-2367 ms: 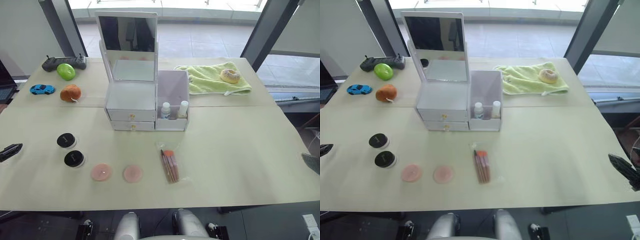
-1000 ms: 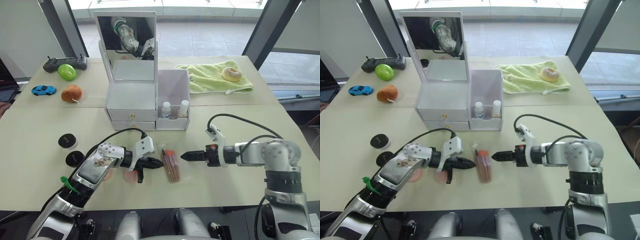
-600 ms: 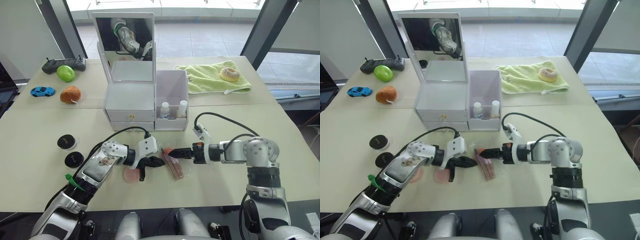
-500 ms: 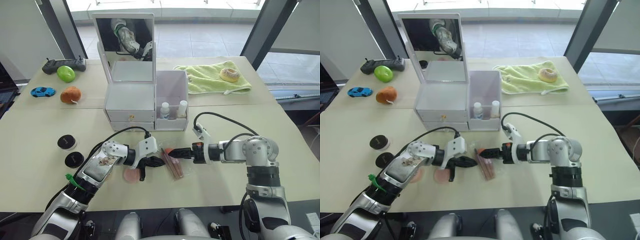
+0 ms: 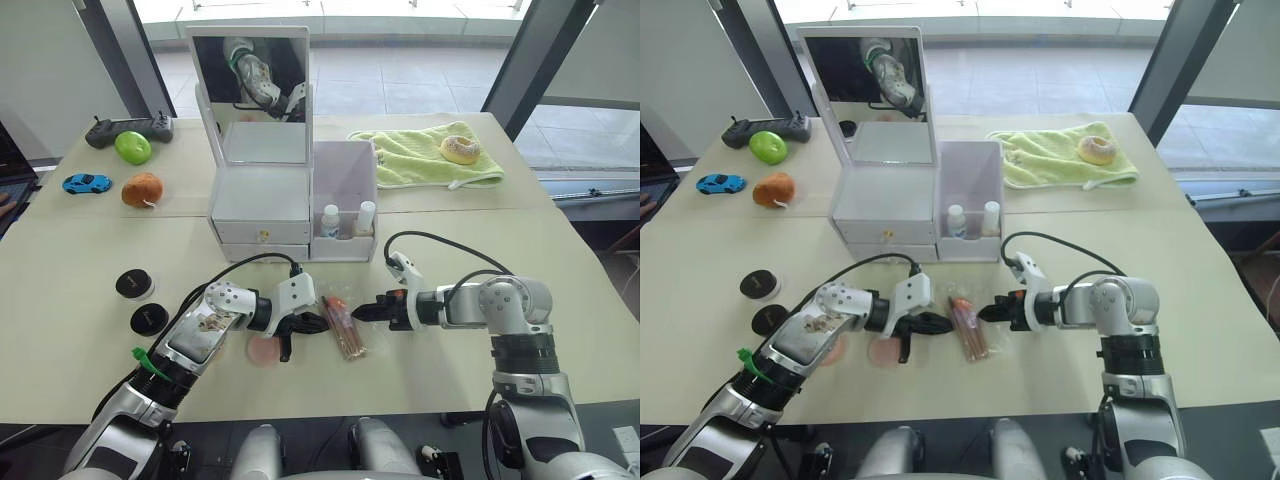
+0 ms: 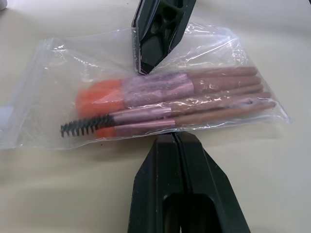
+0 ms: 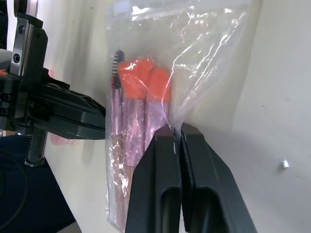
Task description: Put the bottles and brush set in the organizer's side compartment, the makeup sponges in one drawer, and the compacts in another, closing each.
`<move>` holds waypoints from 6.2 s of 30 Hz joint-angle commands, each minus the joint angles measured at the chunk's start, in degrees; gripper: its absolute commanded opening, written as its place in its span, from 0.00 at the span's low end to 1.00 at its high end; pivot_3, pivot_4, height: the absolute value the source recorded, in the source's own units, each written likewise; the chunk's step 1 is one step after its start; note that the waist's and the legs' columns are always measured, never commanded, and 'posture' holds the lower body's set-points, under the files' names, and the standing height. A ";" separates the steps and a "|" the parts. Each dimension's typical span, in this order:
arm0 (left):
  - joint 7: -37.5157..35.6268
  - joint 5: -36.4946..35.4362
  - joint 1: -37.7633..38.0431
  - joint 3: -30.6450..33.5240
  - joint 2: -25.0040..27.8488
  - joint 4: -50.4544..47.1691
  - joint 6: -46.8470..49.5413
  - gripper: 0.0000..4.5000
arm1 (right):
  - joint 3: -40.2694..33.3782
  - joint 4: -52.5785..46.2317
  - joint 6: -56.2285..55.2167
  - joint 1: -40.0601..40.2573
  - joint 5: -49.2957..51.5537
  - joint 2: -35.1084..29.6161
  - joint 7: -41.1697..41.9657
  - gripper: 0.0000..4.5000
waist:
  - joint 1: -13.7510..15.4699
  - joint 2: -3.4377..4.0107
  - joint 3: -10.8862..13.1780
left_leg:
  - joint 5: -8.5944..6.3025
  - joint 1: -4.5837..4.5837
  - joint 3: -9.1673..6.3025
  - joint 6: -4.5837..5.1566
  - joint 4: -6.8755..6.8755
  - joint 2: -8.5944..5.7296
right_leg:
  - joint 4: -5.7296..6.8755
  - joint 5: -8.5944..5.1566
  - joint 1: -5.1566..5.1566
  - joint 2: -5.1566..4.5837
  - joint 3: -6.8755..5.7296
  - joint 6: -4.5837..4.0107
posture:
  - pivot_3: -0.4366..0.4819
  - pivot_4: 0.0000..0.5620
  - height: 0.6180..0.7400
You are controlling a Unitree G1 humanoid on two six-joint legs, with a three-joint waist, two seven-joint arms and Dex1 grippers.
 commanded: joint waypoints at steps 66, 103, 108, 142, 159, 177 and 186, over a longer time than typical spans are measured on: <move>30.90 -33.48 4.26 34.03 1.15 -32.15 17.52 1.00 | 0.67 22.74 -59.75 -32.30 -21.11 8.47 -4.16 0.00 | -0.10 0.13 0.18 | 0.00 -0.05 0.05 -0.01 -0.17 0.02 | -0.06 0.12 -0.19 -0.02 0.04 -0.19 | 0.48 0.27 1.00; 26.71 -32.08 2.89 33.07 2.59 -26.61 14.16 1.00 | -3.67 6.79 -46.47 -30.92 -21.30 3.57 -2.27 1.00 | 0.09 0.18 0.22 | 0.02 -0.05 0.01 -0.05 -0.22 -0.02 | -0.05 0.15 -0.18 -0.08 0.00 -0.23 | 0.48 0.27 1.00; 19.33 -32.99 6.42 36.44 9.09 -21.64 14.41 1.00 | -7.55 -20.57 -33.23 -13.72 -10.36 -7.55 4.13 1.00 | 0.29 0.14 0.21 | 0.02 -0.09 -0.02 -0.05 -0.22 -0.02 | -0.19 0.14 -0.12 -0.12 -0.07 -0.22 | 0.48 0.27 1.00; -1.71 -9.28 5.43 45.29 34.64 52.12 -23.74 1.00 | -49.98 -30.99 -52.30 54.01 -5.58 -21.86 25.89 1.00 | 0.28 -0.57 0.59 | -0.03 0.18 0.25 -0.03 -0.54 0.06 | -0.15 -0.28 -0.18 -0.23 -0.07 0.16 | 0.48 0.27 1.00; 16.22 -23.35 22.17 41.90 9.67 -11.91 5.83 1.00 | -16.33 -46.44 -43.92 31.00 2.33 -22.83 11.72 1.00 | 0.43 -0.44 0.55 | -0.02 -0.03 0.26 -0.02 -0.38 0.07 | -0.10 -0.20 -0.02 -0.24 0.05 0.25 | 0.48 0.27 1.00; 60.28 2.57 27.33 18.04 -24.89 -32.10 0.19 1.00 | -2.36 -41.06 -46.09 22.94 -4.05 -25.42 16.00 1.00 | 1.30 -0.51 0.50 | -0.02 0.23 0.13 -0.02 -0.15 -0.10 | -0.42 -0.14 0.68 -0.20 0.07 0.37 | 0.48 0.27 1.00; 64.12 6.85 21.97 18.33 -28.45 -24.74 -1.63 1.00 | -1.46 -40.12 -44.83 20.51 -4.23 -25.38 16.28 1.00 | 1.31 -0.51 0.51 | -0.02 0.23 0.10 -0.02 -0.15 -0.11 | -0.40 -0.14 0.68 -0.17 0.06 0.37 | 0.48 0.27 1.00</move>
